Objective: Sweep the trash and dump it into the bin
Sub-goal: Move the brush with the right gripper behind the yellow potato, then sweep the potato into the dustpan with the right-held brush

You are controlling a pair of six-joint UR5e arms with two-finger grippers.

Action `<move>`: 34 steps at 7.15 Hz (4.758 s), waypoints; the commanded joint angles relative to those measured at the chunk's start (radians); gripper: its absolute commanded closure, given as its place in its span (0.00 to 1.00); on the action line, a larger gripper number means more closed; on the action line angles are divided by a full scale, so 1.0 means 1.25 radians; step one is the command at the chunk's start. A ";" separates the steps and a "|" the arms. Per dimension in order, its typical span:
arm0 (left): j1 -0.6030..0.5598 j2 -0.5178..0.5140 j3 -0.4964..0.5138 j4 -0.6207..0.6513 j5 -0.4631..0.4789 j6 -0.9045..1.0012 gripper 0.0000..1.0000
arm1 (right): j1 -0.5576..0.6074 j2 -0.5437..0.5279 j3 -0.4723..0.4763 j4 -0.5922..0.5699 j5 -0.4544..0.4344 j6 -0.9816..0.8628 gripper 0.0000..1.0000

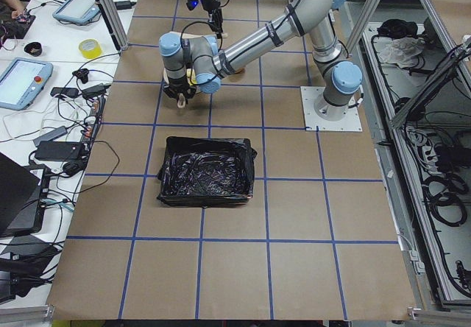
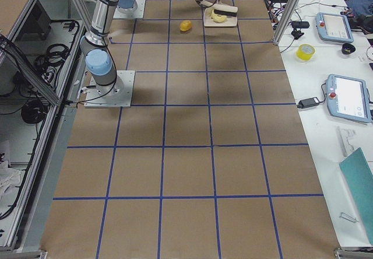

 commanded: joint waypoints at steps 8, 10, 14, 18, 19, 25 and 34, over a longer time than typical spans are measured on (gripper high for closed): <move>0.000 0.022 -0.007 -0.005 0.007 0.013 0.92 | -0.110 -0.326 0.476 0.055 -0.101 -0.176 1.00; -0.001 0.052 -0.051 0.000 0.068 0.048 0.93 | -0.024 -0.314 0.481 0.021 -0.101 -0.109 1.00; 0.001 0.174 -0.198 0.000 0.117 0.117 0.95 | 0.039 -0.315 0.514 -0.014 -0.071 -0.006 1.00; -0.004 0.251 -0.341 0.061 0.120 0.081 0.95 | 0.121 -0.291 0.566 -0.127 -0.044 0.062 1.00; -0.005 0.255 -0.346 0.065 0.123 0.079 0.95 | 0.140 -0.263 0.566 -0.166 -0.007 0.101 1.00; -0.012 0.266 -0.354 0.064 0.125 0.065 0.95 | 0.169 -0.109 0.428 -0.317 0.070 0.141 1.00; -0.011 0.265 -0.353 0.064 0.123 0.060 0.95 | 0.053 -0.190 0.358 -0.211 -0.105 0.011 1.00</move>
